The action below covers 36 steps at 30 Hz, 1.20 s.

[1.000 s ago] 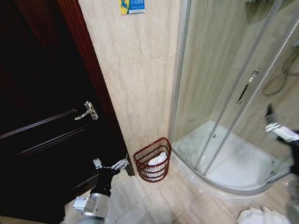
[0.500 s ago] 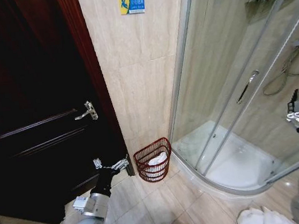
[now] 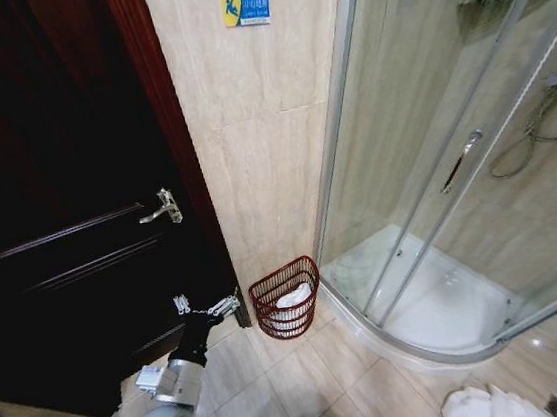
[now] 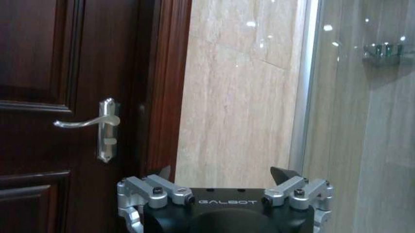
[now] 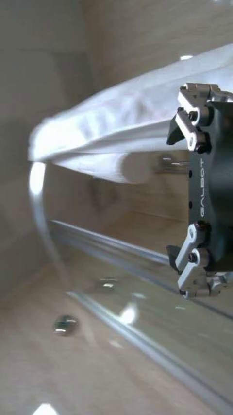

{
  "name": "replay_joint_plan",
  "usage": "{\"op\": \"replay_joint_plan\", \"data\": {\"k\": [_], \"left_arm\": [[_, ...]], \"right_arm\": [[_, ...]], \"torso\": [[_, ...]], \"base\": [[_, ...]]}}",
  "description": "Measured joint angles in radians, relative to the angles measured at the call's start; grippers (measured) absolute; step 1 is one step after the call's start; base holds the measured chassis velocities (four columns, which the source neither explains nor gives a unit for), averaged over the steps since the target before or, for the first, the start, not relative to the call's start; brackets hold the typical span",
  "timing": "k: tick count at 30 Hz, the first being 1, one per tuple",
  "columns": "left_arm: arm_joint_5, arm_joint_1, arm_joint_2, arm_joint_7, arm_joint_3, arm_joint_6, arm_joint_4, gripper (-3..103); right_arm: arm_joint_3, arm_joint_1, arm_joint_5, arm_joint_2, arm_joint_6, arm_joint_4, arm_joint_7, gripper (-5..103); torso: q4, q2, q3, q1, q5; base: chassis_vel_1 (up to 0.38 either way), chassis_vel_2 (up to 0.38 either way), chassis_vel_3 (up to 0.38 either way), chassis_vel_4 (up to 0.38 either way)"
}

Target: Discard the used towel into the hamper.

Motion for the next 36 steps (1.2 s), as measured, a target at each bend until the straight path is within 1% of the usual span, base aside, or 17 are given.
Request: {"op": "replay_joint_plan", "data": {"k": [1, 3, 5, 8, 11, 13, 17, 21, 29, 34, 36], "left_arm": [[0.0, 0.0, 0.0, 0.0, 0.0, 0.0, 0.0, 100], [0.0, 0.0, 0.0, 0.0, 0.0, 0.0, 0.0, 100], [0.0, 0.0, 0.0, 0.0, 0.0, 0.0, 0.0, 100], [0.0, 0.0, 0.0, 0.0, 0.0, 0.0, 0.0, 100], [0.0, 0.0, 0.0, 0.0, 0.0, 0.0, 0.0, 100], [0.0, 0.0, 0.0, 0.0, 0.0, 0.0, 0.0, 100], [0.0, 0.0, 0.0, 0.0, 0.0, 0.0, 0.0, 100], [0.0, 0.0, 0.0, 0.0, 0.0, 0.0, 0.0, 100], [0.0, 0.0, 0.0, 0.0, 0.0, 0.0, 0.0, 100], [0.0, 0.0, 0.0, 0.0, 0.0, 0.0, 0.0, 100], [0.0, 0.0, 0.0, 0.0, 0.0, 0.0, 0.0, 100]], "right_arm": [[0.011, -0.012, 0.006, 0.005, -0.008, 0.001, -0.014, 100], [0.015, -0.015, 0.013, 0.005, -0.014, 0.002, -0.019, 100], [0.017, -0.015, 0.017, 0.004, -0.017, 0.003, -0.021, 100], [0.02, -0.008, 0.034, 0.007, -0.044, 0.011, -0.025, 100], [0.015, -0.003, 0.028, 0.022, -0.064, 0.017, -0.019, 100], [0.009, -0.012, 0.022, 0.037, -0.094, 0.026, -0.008, 100], [0.008, -0.016, 0.016, 0.04, -0.113, 0.034, 0.007, 100], [0.008, -0.011, 0.016, 0.04, -0.115, 0.033, 0.009, 100], [-0.028, 0.0, 0.016, 0.049, -0.108, 0.02, 0.007, 100], [-0.053, 0.007, 0.022, 0.046, -0.083, 0.012, -0.016, 100], [-0.059, 0.007, 0.025, 0.042, -0.046, -0.004, -0.033, 100]], "torso": [[0.0002, 0.0, 0.0, 0.0, -0.001], [0.0001, 0.0, 0.0, 0.0, -0.0005], [0.0002, 0.0, 0.0, 0.0, -0.0008], [0.0005, 0.0, 0.0, 0.0, -0.0008], [0.0005, 0.0, 0.0, 0.0, -0.0007], [0.0003, 0.0, 0.0, 0.0, -0.0006], [0.0002, 0.0, 0.0, 0.0, -0.0007], [0.0003, 0.0, 0.0, 0.0, -0.0008], [0.0002, 0.0, 0.0, 0.0, -0.0006], [0.0, 0.0, 0.0, 0.0, -0.0006], [0.0005, 0.0, 0.0, 0.0, -0.0007]], "base": [[0.0, 0.0, 0.0, 0.0], [0.0, 0.0, 0.0, 0.0], [0.0, 0.0, 0.0, 0.0], [0.0, 0.0, 0.0, 0.0], [0.0, 0.0, 0.0, 0.0], [0.0, 0.0, 0.0, 0.0], [-0.033, -0.045, -0.054, -0.048], [-0.075, -0.087, -0.081, -0.078], [-0.101, -0.104, -0.091, -0.105], [-0.078, -0.072, -0.079, -0.067], [0.0, 0.0, 0.0, 0.0]]}}
